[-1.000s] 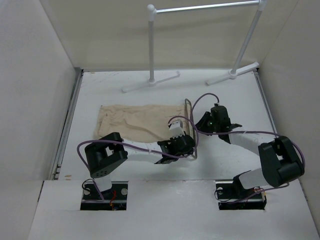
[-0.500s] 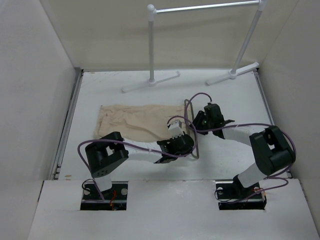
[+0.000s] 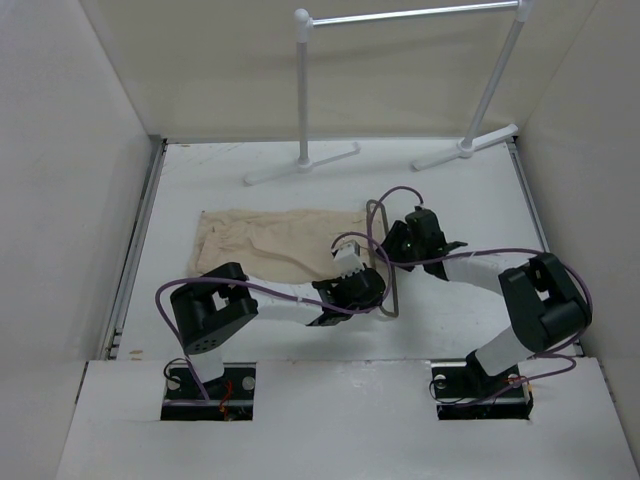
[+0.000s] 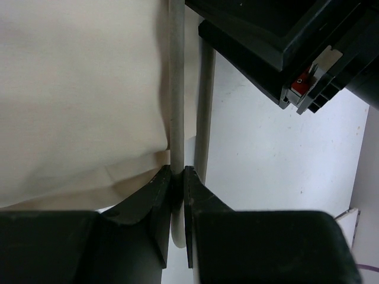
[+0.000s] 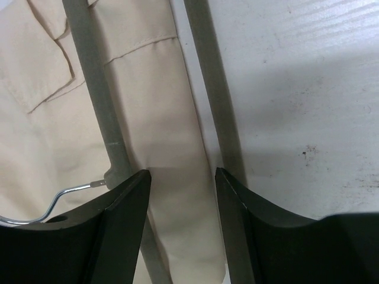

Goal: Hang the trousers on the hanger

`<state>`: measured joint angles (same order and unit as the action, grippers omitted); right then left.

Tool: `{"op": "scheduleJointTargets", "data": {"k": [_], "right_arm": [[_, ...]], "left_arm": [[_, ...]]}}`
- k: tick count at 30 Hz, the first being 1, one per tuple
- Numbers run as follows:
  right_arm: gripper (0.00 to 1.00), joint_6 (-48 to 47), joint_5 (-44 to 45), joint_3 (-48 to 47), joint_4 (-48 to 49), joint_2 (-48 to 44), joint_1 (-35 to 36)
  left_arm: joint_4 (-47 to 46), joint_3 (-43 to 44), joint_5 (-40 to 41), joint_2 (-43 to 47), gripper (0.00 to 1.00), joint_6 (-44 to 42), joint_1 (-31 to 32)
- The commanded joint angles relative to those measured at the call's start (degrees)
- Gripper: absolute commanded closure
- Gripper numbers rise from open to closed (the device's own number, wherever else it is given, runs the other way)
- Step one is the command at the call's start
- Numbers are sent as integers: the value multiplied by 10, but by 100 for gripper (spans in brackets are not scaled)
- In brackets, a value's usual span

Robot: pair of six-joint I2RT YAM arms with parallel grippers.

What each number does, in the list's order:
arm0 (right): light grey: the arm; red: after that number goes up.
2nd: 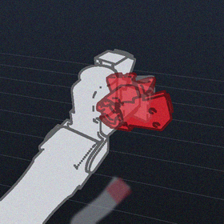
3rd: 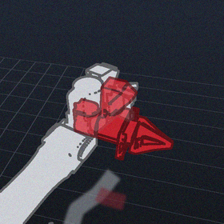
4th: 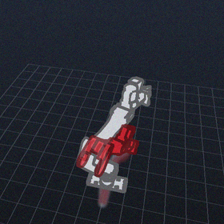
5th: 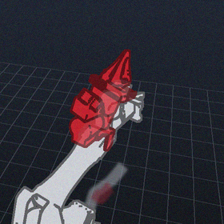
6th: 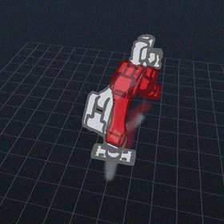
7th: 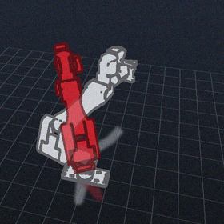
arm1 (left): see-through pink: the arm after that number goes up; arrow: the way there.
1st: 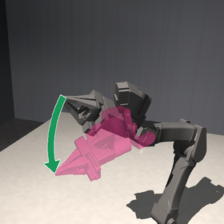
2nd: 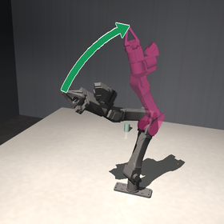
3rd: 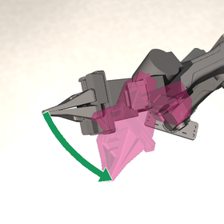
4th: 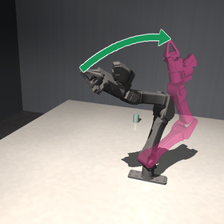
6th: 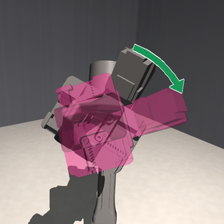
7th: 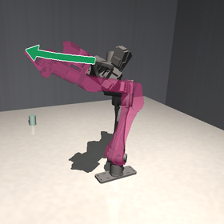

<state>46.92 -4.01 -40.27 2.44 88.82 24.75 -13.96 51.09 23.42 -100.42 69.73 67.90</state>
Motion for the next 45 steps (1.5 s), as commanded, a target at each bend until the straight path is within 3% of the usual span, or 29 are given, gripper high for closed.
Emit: {"op": "scheduleJointTargets", "data": {"k": [1,3,10,16,22,33,40,45], "right_arm": [[42,17,-25,23,-32,-2,5],[48,28,-50,24,-16,15,7],[82,105,-133,53,110,48,-15],[94,121,-110,59,125,-28,-42],[97,109,-88,42,75,-95,-67],[97,97,-70,59,13,-138,-138],[96,86,-66,68,1,-131,-172],[96,91,-56,77,12,-109,-170]], "left_arm": [[2,-9,5,11,100,-1,-4],[2,-11,5,11,100,-1,-6],[2,-15,14,27,100,-6,-9],[32,-29,34,58,100,-9,-18],[48,-56,38,88,100,-15,-40],[119,-114,56,174,100,-56,-83],[186,-161,38,276,100,-115,-134],[191,-137,40,277,100,-158,-132]]}}
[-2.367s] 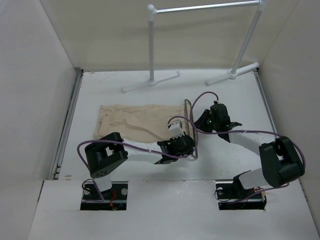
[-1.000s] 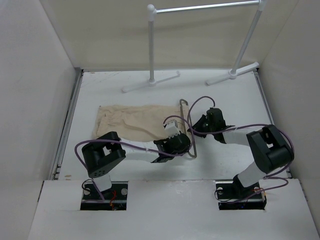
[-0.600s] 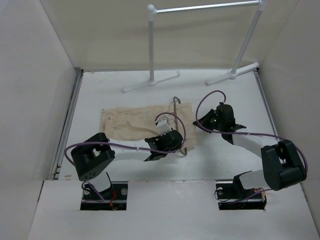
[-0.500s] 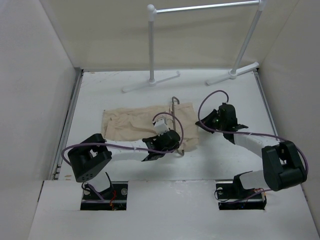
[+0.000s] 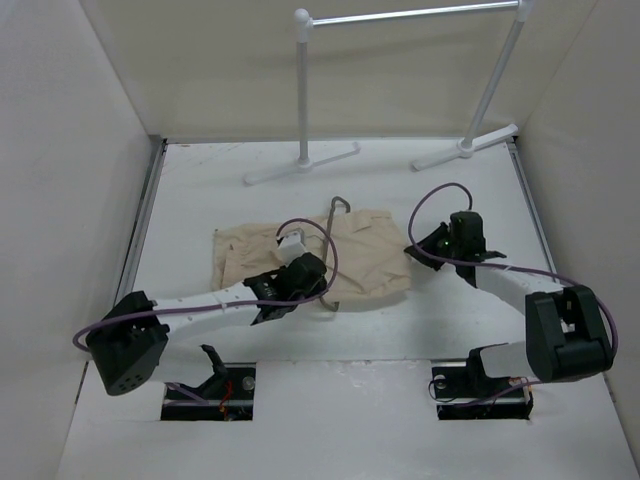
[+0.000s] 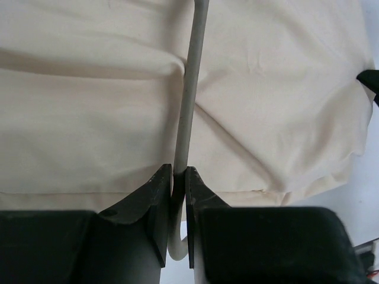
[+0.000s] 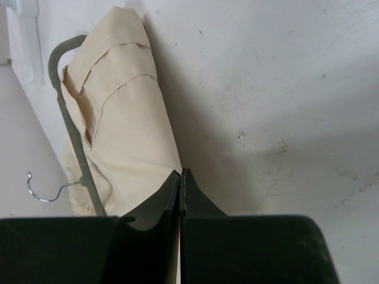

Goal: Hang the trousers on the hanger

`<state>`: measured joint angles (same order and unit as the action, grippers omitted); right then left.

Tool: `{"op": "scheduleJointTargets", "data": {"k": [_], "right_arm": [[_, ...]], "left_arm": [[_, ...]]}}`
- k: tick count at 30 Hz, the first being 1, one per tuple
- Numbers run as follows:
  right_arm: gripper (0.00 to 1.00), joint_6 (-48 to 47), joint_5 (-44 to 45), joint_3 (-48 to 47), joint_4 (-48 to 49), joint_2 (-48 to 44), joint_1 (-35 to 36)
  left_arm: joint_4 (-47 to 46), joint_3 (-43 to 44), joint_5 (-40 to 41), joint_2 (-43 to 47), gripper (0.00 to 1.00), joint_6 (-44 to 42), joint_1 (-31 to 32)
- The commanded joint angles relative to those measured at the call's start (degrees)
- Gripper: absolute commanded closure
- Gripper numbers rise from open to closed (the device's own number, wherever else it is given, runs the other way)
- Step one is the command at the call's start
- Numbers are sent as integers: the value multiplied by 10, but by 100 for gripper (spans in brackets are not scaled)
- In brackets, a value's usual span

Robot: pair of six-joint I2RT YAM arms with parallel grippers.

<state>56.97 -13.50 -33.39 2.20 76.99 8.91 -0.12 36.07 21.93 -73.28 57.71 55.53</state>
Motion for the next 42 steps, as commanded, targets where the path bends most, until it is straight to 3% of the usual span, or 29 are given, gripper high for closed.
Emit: {"op": "scheduleJointTargets", "data": {"k": [1,6,17,25,28,32,35,39,42], "right_arm": [[96,-10,42,8,15,12,-11],[96,-11,56,18,9,18,-11],[97,-11,65,44,-16,-29,-17],[94,2,62,73,-19,-45,-1],[83,-3,64,62,-27,-36,0],[45,-15,79,44,-67,-65,9],[29,-46,100,6,-128,-125,12],[28,-74,104,-44,-164,-192,37],[44,-82,69,-83,-130,-200,96]], "left_arm": [[55,22,57,0,100,-44,-4],[153,55,144,-21,100,-37,12],[176,-9,162,21,100,9,-50],[138,36,181,-19,100,52,42],[151,56,196,-28,100,50,65],[179,74,217,-13,100,47,71],[190,85,231,-1,100,41,80],[202,101,251,15,100,20,95],[216,118,267,32,100,-3,107]]}}
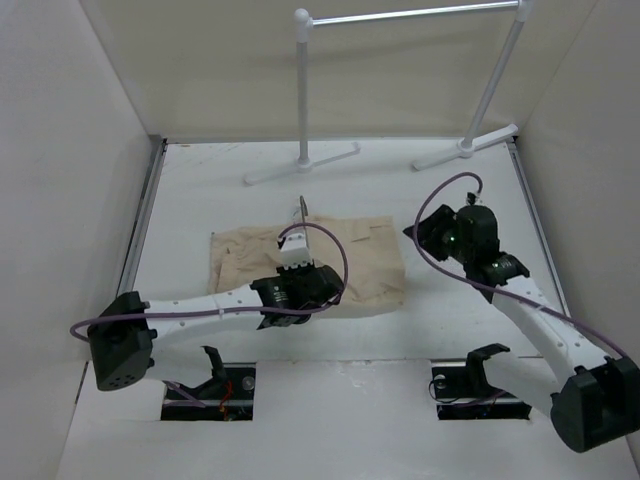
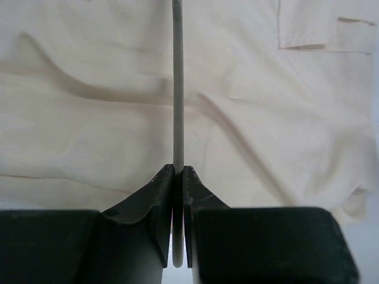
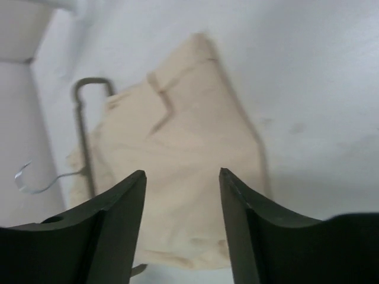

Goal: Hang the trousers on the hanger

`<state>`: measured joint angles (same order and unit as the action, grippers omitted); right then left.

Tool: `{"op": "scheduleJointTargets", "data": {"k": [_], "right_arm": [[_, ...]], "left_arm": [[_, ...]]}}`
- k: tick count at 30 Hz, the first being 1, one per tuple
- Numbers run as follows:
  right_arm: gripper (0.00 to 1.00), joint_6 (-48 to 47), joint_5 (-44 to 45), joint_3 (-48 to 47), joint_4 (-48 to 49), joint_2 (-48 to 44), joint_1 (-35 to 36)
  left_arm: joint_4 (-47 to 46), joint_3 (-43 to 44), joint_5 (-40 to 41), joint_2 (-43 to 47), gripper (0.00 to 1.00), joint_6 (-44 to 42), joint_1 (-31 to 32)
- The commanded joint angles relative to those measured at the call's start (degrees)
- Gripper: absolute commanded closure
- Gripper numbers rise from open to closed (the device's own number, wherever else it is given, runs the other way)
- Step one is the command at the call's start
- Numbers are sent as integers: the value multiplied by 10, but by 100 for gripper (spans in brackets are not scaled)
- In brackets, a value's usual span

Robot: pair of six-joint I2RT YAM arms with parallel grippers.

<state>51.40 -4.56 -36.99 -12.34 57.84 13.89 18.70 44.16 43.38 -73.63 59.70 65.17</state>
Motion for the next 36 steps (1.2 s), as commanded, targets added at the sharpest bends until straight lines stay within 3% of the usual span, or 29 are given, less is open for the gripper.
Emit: {"op": "scheduleJointTargets", "data": {"k": [1,4,9,15,28,31,36], "right_arm": [[50,-24,-44,-61,34,4,69],[54,-1,-110,-100,96,53,121],[39,41,-140,-151,158,83,166],[38,77,-174,-205,166,107,178],[32,169,-166,-200,171,198,251],[36,180,-165,-203,173,223,254],[60,211,-169,-207,265,268,254]], "left_arm": [[34,45,57,42,100,-31,13],[54,78,62,55,100,-61,17],[85,157,85,80,100,-131,27],[86,228,111,99,100,-195,52],[39,205,147,92,100,-213,91],[31,201,145,91,100,-211,96],[28,191,146,94,100,-207,106]]}}
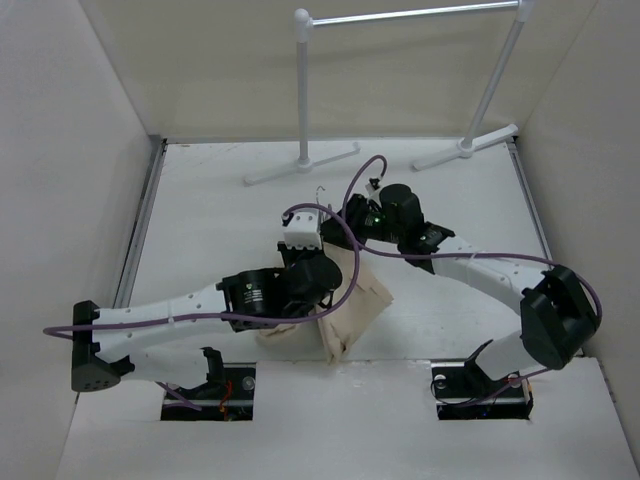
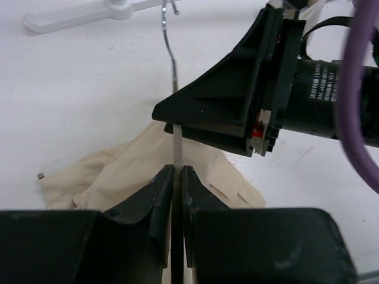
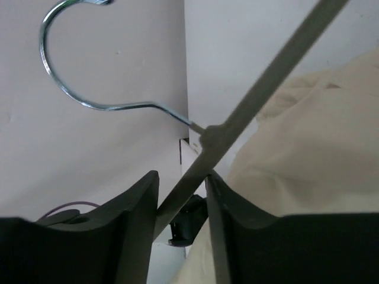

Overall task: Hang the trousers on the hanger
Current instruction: Place the trousers on the hanger, then place the hanger at the clothesline.

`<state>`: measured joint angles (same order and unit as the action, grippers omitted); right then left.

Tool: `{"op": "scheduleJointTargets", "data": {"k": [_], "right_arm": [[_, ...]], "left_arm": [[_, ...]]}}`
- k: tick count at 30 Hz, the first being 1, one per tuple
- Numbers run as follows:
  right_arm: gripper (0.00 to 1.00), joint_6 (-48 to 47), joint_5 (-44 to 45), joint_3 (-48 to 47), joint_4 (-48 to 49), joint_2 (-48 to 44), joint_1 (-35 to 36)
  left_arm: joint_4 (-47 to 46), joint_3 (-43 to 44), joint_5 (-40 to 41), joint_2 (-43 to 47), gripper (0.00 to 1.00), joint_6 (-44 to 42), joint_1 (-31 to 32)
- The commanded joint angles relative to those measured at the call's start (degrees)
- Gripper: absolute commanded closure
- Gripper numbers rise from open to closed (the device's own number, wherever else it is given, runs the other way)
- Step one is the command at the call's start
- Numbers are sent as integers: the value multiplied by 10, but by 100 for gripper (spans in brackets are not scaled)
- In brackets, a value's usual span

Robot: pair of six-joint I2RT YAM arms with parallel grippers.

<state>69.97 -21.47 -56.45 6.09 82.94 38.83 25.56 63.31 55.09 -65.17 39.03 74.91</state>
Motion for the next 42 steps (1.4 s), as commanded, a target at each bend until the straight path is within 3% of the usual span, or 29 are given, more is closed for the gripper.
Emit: {"op": "scheduleJointTargets", "data": {"k": [1,4,7,9,14,18,32,42], "right_arm": [[66,32,-2,-14,98,22,4],[73,52,-12,-19,132,24,7],[86,50,2,-25,136,2,9],[89,49,11,-31,127,-13,9],[91,37,13,-66,98,-45,-18],[91,20,13,-100,73,-54,-36],[92,-75,-20,-235,-41,-40,-116],[92,-106,-57,-383,-111,23,-223]], "left_arm": [[-40,-3,29,11,100,2,11],[-40,-11,31,15,100,6,16],[-46,-24,30,23,97,18,14],[-60,-38,27,32,90,27,12],[-101,-57,12,57,61,26,-12],[-118,-51,-12,77,50,23,-46],[-149,4,-73,144,42,5,-164],[-129,0,-211,74,40,13,-273]]}}
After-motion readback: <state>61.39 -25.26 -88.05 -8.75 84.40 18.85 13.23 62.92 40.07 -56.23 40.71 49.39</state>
